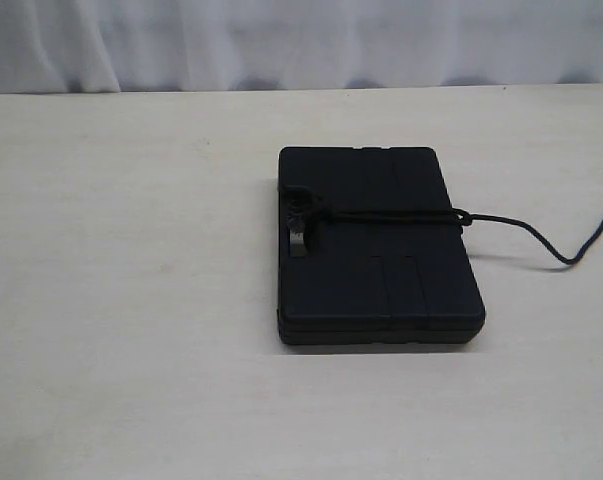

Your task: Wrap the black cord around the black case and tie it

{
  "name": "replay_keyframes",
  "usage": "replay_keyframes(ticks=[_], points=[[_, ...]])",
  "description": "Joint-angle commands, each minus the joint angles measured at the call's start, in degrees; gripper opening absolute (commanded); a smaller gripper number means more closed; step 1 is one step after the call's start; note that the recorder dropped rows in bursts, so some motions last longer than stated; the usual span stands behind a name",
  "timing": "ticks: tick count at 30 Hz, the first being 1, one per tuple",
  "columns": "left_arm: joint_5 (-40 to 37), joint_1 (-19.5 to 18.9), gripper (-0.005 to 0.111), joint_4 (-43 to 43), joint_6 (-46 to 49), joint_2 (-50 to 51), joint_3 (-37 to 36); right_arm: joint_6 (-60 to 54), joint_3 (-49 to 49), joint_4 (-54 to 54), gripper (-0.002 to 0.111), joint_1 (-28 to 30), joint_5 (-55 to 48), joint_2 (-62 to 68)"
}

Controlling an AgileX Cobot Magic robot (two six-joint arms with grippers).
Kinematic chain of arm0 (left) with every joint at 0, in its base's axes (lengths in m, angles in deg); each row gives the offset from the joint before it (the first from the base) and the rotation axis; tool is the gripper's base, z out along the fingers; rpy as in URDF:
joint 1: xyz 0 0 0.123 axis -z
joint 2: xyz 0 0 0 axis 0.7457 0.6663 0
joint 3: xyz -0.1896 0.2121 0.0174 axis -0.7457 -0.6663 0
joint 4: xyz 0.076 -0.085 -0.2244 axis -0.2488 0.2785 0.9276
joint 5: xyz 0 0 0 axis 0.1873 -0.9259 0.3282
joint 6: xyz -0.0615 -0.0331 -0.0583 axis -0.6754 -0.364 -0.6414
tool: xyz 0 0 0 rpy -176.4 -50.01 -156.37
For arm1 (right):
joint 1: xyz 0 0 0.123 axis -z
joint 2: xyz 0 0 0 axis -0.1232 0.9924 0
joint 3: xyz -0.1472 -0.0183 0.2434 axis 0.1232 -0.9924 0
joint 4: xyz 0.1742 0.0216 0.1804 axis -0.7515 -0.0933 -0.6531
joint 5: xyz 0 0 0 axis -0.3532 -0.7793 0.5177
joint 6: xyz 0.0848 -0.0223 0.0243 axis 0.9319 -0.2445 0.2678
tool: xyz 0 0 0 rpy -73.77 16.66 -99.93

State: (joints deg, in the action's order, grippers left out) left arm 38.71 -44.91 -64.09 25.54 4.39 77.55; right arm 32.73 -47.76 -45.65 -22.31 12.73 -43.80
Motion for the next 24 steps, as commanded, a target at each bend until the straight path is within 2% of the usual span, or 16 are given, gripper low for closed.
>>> replay_keyframes(ticks=[1,4,6,7,19,24], points=[[0.4,-0.2,0.000,0.4,-0.3,-0.1,-0.2,-0.3,-6.4,1.8,0.004,4.9,6.8,-4.6],[0.4,-0.2,0.000,0.4,-0.3,-0.1,-0.2,-0.5,-12.7,2.5,0.004,13.5,11.6,-7.1],[0.5,-0.2,0.000,0.4,-0.3,-0.1,-0.2,-0.3,-14.2,3.9,0.004,18.3,11.2,-7.1],[0.5,-0.2,0.000,0.4,-0.3,-0.1,-0.2,-0.3,-14.7,3.9,0.004,19.0,11.2,-7.1],[0.5,-0.2,0.000,0.4,-0.3,-0.1,-0.2,-0.5,-30.0,6.1,0.004,20.2,13.1,-7.1],[0.5,-0.2,0.000,0.4,-0.3,-0.1,-0.2,-0.3,-38.9,6.0,0.004,20.2,17.5,-7.1]])
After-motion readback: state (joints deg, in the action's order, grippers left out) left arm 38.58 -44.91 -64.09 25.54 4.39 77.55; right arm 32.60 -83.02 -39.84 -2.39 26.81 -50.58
